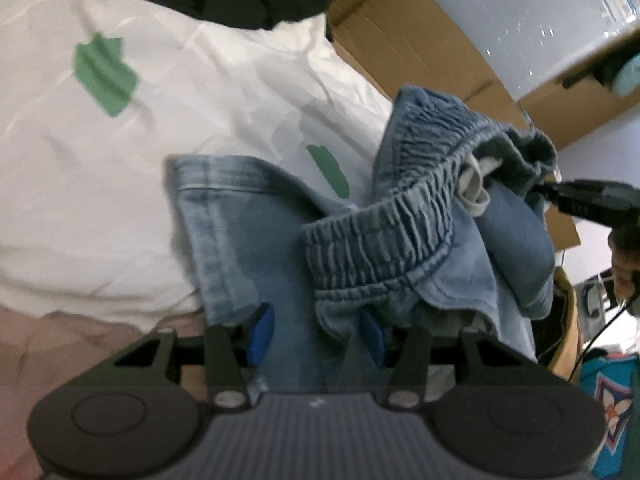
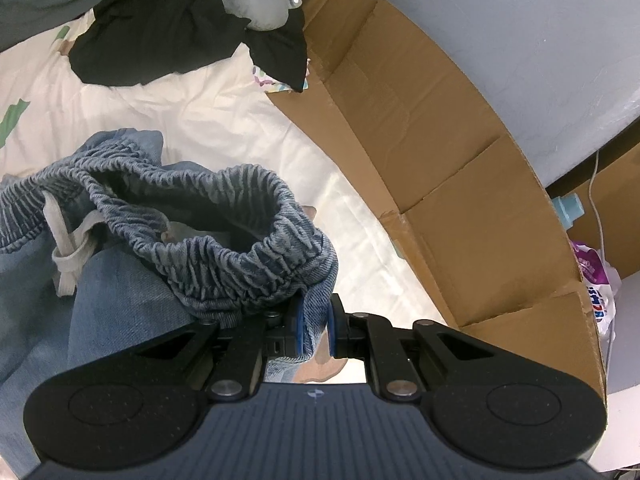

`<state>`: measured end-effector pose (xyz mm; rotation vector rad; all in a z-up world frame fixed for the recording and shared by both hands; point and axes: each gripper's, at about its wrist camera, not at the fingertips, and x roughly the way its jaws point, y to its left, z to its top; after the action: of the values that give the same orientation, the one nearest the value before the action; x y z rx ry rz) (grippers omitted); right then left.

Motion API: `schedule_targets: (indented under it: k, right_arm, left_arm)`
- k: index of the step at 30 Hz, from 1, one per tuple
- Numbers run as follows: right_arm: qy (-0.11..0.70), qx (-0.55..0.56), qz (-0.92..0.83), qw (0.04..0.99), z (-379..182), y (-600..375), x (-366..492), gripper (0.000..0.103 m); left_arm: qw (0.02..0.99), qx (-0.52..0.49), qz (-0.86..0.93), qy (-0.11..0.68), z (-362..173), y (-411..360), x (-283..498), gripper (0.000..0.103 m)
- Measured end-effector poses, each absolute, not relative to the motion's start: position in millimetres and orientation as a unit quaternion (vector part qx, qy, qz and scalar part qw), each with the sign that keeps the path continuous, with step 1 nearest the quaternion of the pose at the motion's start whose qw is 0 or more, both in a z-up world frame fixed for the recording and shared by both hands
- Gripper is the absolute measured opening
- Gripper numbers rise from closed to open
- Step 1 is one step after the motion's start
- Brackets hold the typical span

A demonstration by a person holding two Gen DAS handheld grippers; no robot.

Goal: Fold clothes

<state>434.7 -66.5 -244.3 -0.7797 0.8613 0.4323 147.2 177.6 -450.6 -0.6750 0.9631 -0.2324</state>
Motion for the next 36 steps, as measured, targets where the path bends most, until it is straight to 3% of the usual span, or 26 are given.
schedule_targets:
  k: [8,17,20,22,24,36]
  right_arm:
    - [0.409,-0.362,0.202,0.813,-250,-66,435,0.01]
    - [0.412,-0.356,0.2,0.815,-254,-66,435,0.01]
    - [0.412,-0.352,0.197,0.817,-255,-66,435,0.01]
    - [0.408,-0.351,0.198,0.819,-253,-64,435,0.01]
    - [0.398,-0.352,0.199,0.824,-247,-63,433,0.01]
    - [0.294,-0.375,0.265,0.838,-178,-19,411,0.009]
  left_arm:
    - [0.824,-0.296,-0.124,0.467,-452,155,161,0.05]
    - [0.809,-0.357,-0.127,0.449,-463,154,160,0.05]
    - [0.812,-0.357,-0.126,0.445,-462,154,157,0.041]
    - [0.807,-0.367,-0.119,0.448,-459,159,154,0.031]
    - [0.811,-0.363,-0.115,0.445,-451,166,145,0.027]
    - [0.839,-0.351,-0.04,0.414,-366,242,67,0.021]
